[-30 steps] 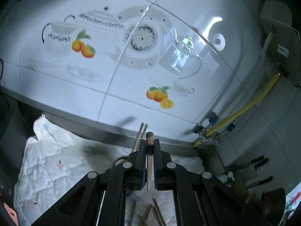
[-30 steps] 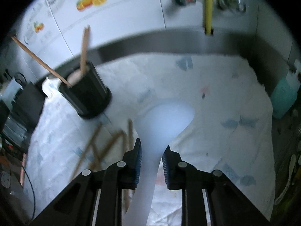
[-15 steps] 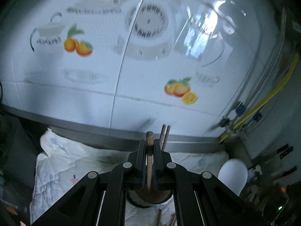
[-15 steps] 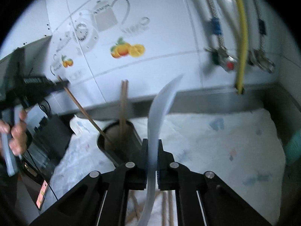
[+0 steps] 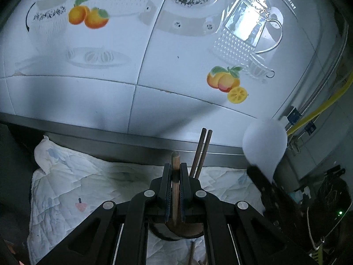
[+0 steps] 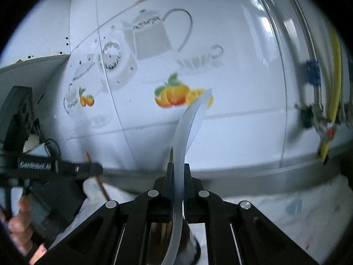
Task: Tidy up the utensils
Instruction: 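Lift the white spoon over the pot with the right gripper while the left gripper holds its chopstick above it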
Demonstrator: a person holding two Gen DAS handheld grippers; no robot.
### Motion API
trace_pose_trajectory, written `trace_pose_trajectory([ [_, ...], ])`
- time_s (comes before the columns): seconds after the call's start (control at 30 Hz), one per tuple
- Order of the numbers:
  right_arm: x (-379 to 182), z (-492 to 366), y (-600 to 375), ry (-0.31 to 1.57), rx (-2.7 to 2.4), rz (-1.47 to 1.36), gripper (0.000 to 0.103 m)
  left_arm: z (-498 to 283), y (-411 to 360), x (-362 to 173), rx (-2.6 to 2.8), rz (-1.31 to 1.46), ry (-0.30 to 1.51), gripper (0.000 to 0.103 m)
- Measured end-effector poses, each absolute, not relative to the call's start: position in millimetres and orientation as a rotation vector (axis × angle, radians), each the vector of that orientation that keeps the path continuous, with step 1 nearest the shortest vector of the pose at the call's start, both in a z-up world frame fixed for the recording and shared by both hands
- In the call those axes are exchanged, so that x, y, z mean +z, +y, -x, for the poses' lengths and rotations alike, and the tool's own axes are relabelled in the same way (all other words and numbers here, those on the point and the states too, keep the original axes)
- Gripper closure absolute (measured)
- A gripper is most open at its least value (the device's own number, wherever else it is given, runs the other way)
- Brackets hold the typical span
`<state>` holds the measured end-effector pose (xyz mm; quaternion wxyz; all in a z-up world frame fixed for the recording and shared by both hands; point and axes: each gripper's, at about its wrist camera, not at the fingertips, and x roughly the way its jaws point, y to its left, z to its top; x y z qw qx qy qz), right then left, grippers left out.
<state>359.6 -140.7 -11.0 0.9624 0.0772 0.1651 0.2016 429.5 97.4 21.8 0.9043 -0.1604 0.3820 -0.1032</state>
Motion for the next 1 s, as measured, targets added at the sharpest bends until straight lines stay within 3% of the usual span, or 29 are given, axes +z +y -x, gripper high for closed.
trace_pose_trajectory([
  [0.6, -33.6, -363.5, -95.1, 0.113, 0.276, -0.011, 0.095, -431.2, 112.5, 14.1, -0.234, 0.375, 0.788, 0.097],
  [1.0, -59.1, -367.6, -76.2, 0.141, 0.242, 0.114, 0.095, -435.6, 118.9, 10.5, -0.238, 0.399, 0.792, 0.097],
])
